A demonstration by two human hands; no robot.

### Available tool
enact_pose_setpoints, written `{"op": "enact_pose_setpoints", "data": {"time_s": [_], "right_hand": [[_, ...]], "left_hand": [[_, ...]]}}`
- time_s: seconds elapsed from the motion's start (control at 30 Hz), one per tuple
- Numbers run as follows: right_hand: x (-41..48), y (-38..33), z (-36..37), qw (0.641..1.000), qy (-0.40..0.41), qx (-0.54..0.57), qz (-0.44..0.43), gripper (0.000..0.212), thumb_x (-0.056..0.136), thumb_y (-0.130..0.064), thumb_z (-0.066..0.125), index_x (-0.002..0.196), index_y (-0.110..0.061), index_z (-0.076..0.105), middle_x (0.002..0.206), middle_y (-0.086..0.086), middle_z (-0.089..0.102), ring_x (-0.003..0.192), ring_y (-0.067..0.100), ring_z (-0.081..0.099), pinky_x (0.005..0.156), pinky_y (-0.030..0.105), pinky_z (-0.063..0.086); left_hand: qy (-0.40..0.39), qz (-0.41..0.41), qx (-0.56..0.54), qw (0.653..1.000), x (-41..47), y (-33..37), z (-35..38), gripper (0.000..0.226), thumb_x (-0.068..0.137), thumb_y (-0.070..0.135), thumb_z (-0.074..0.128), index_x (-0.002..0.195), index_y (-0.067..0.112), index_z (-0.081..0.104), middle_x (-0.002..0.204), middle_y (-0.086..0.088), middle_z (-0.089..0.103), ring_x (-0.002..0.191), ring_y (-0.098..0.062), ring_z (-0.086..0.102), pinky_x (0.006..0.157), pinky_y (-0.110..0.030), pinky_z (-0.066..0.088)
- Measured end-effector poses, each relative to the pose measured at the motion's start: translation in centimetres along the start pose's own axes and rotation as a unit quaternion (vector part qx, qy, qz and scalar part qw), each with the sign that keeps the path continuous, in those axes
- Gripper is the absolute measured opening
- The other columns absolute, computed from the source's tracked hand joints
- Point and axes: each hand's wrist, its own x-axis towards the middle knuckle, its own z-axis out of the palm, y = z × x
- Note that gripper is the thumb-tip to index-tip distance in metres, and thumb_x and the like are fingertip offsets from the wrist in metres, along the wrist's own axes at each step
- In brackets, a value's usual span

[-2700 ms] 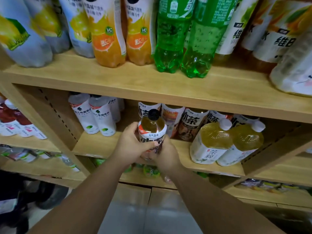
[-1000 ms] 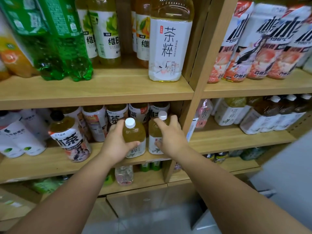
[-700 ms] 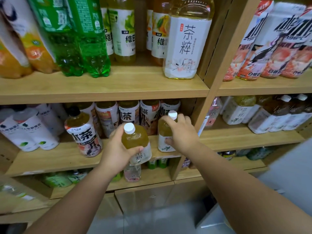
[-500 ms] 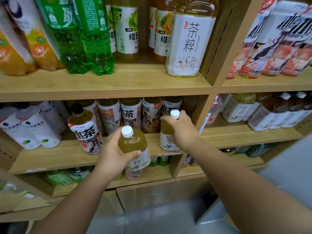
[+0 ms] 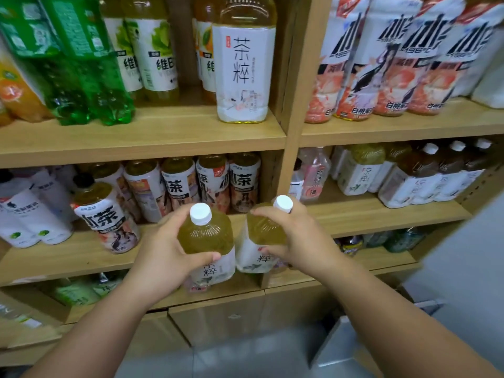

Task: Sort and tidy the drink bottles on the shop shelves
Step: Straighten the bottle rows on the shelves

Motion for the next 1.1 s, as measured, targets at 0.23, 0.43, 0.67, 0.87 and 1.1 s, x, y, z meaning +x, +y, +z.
{"op": "enact_pose_setpoints", "data": {"time_s": [0.23,0.43,0.67,0.87,1.1], "right_hand": [[-4.2,9.7,-7.4,1.000,-0.019,0.018,0.004,0.081,0.071,-0.035,0.092,0.134,-0.057,0.047,0.134,-0.017,0.038,0.125,0.007,0.042,0.101,0.030,0.047],[-7.0,19.0,-11.0,0.999,0.007,-0.026,0.038,0.076,0.075,-0.034,0.090,0.136,-0.054,0.048,0.139,-0.008,0.041,0.133,0.017,0.042,0.105,0.035,0.045],[-9.1,27.0,-13.8,0.993,0.038,-0.036,0.103,0.078,0.076,-0.035,0.088,0.138,-0.053,0.045,0.140,-0.005,0.043,0.131,0.018,0.044,0.106,0.038,0.049],[-9.6,31.7,-14.3,0.988,0.065,-0.023,0.135,0.079,0.073,-0.036,0.090,0.137,-0.052,0.047,0.133,-0.006,0.044,0.122,0.019,0.050,0.101,0.037,0.050],[-7.1,34.5,-15.6,0.987,0.062,-0.039,0.139,0.075,0.078,-0.037,0.086,0.141,-0.051,0.047,0.140,-0.002,0.043,0.129,0.021,0.045,0.101,0.038,0.050]], "left_hand": [[-0.036,-0.012,-0.042,0.998,-0.7,7.0,8.3,0.087,0.055,0.024,0.099,0.128,0.045,0.057,0.116,0.022,0.069,0.109,0.000,0.065,0.102,-0.040,0.053],[-0.033,-0.009,-0.079,0.996,0.9,11.7,18.0,0.085,0.056,0.014,0.099,0.113,0.061,0.058,0.111,0.019,0.072,0.105,-0.007,0.070,0.097,-0.044,0.056],[-0.011,-0.013,-0.081,0.997,5.3,15.3,26.4,0.082,0.046,0.046,0.092,0.119,0.053,0.057,0.113,0.014,0.073,0.105,-0.014,0.071,0.093,-0.048,0.057],[-0.002,-0.007,-0.030,1.000,10.9,17.4,31.8,0.085,0.047,0.055,0.090,0.123,0.052,0.050,0.122,0.008,0.066,0.113,-0.016,0.065,0.098,-0.047,0.054],[-0.033,-0.042,0.006,0.999,16.5,19.4,37.6,0.069,0.064,0.028,0.096,0.122,0.025,0.059,0.115,0.001,0.067,0.106,-0.018,0.066,0.093,-0.039,0.055]]}}
